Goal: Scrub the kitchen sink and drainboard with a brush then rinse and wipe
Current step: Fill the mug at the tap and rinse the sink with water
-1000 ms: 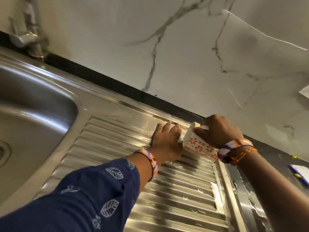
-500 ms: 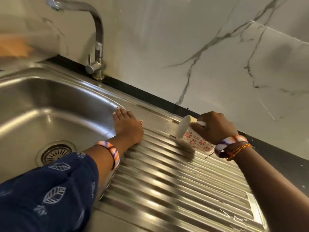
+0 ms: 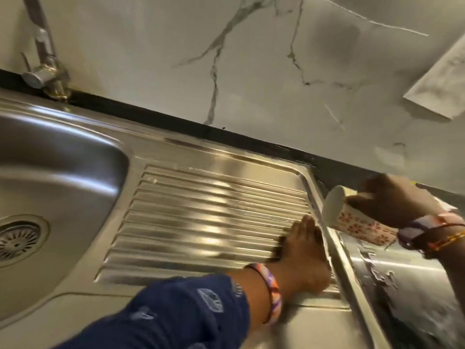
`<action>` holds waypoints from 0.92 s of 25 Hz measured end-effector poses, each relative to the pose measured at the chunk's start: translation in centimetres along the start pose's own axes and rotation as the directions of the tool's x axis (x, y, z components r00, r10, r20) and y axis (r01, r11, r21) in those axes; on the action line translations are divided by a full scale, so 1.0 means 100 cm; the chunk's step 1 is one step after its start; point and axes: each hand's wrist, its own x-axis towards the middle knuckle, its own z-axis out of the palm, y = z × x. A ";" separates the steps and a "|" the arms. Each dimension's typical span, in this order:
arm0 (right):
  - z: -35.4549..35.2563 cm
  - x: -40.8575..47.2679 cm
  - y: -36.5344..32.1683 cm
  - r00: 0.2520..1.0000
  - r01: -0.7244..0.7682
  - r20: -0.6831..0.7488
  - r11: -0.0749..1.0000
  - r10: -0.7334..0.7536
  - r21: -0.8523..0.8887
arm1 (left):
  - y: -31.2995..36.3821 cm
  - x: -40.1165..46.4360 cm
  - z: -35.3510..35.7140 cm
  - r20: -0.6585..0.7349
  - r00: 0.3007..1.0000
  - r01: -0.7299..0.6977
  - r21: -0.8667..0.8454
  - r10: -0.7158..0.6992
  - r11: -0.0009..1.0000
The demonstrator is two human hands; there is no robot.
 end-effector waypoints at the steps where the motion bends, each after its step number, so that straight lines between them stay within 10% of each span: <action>1: 0.004 -0.010 0.007 1.000 -0.021 0.003 0.997 0.021 -0.069 | 0.012 0.002 0.010 0.046 0.999 -0.025 0.031 0.023 0.999; 23: 0.025 -0.039 -0.301 0.833 0.514 -0.095 0.826 -0.545 -0.231 | -0.248 -0.211 -0.081 -0.090 0.881 0.474 0.156 -0.465 0.867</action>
